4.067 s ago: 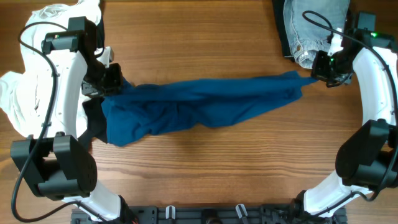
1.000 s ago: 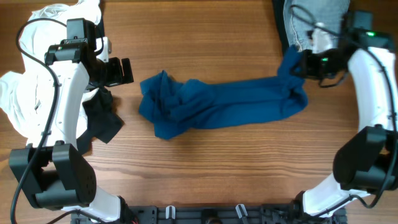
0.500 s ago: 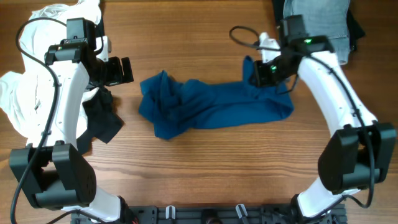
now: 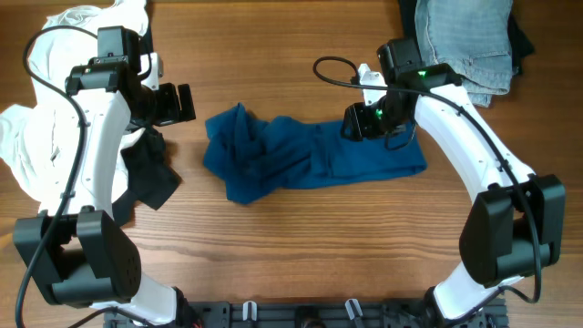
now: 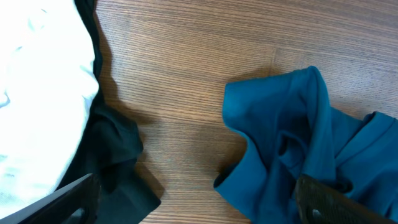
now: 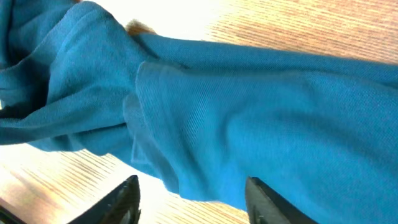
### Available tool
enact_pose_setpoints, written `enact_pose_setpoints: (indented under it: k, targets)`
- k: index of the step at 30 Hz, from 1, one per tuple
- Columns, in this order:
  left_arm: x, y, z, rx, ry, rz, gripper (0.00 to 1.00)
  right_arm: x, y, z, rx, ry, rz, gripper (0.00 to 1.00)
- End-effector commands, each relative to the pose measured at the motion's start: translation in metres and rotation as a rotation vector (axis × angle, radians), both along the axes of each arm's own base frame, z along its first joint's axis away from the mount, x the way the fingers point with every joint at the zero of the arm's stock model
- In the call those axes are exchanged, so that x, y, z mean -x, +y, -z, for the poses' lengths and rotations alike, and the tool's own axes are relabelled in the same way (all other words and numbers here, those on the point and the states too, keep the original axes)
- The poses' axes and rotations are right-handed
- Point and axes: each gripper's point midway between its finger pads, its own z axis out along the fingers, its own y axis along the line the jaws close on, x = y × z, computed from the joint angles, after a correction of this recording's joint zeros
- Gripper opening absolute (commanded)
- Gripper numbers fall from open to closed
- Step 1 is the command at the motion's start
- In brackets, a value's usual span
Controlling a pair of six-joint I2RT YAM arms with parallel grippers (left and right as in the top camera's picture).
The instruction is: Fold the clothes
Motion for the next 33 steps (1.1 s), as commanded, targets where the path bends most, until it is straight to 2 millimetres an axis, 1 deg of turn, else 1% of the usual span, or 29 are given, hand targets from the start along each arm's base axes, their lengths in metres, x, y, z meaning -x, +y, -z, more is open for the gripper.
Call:
enact_pose_setpoints:
  k: [1, 3, 6, 9, 10, 11, 13, 17, 21, 24, 27, 30, 33]
  targets:
    - [-0.004, -0.003, -0.010, 0.025, -0.030, -0.008, 1.00, -0.002, 0.002, -0.004, -0.007, -0.017, 0.002, 0.60]
    - [-0.003, -0.008, -0.009, 0.052, -0.024, 0.001, 1.00, -0.006, 0.003, -0.011, -0.015, -0.032, 0.001, 0.61]
    - [0.002, -0.012, 0.001, 0.076, 0.021, 0.006, 1.00, -0.016, 0.005, -0.038, -0.026, -0.087, -0.002, 0.64]
    - [0.009, -0.015, 0.017, 0.090, 0.083, 0.028, 1.00, -0.025, 0.007, -0.068, -0.038, -0.150, -0.011, 0.73]
    - [0.011, -0.018, 0.022, 0.104, 0.095, 0.053, 1.00, -0.028, 0.008, -0.078, -0.040, -0.171, -0.021, 0.76]
    - [0.014, -0.026, 0.030, 0.140, 0.112, 0.113, 1.00, -0.030, 0.007, -0.086, -0.036, -0.187, -0.021, 0.80]
    - [0.019, -0.040, 0.045, 0.205, 0.133, 0.224, 1.00, -0.033, 0.004, -0.095, -0.016, -0.208, -0.014, 0.85]
    - [0.024, -0.057, 0.079, 0.287, 0.155, 0.424, 1.00, -0.032, 0.000, -0.097, 0.003, -0.205, -0.007, 0.88]
    - [0.019, -0.067, 0.103, 0.353, 0.156, 0.488, 1.00, -0.029, -0.001, -0.095, 0.007, -0.191, -0.007, 0.89]
    - [0.018, -0.076, 0.121, 0.418, 0.169, 0.504, 1.00, -0.028, -0.002, -0.095, 0.012, -0.184, -0.006, 0.90]
    - [0.021, -0.089, 0.126, 0.512, 0.154, 0.550, 1.00, -0.027, -0.002, -0.094, 0.013, -0.180, -0.006, 0.90]
    - [0.020, -0.101, 0.117, 0.590, 0.103, 0.597, 1.00, -0.027, -0.002, -0.094, 0.013, -0.180, -0.006, 0.90]
    - [0.019, -0.105, 0.113, 0.620, 0.093, 0.597, 1.00, -0.026, -0.002, -0.094, 0.013, -0.178, -0.006, 0.90]
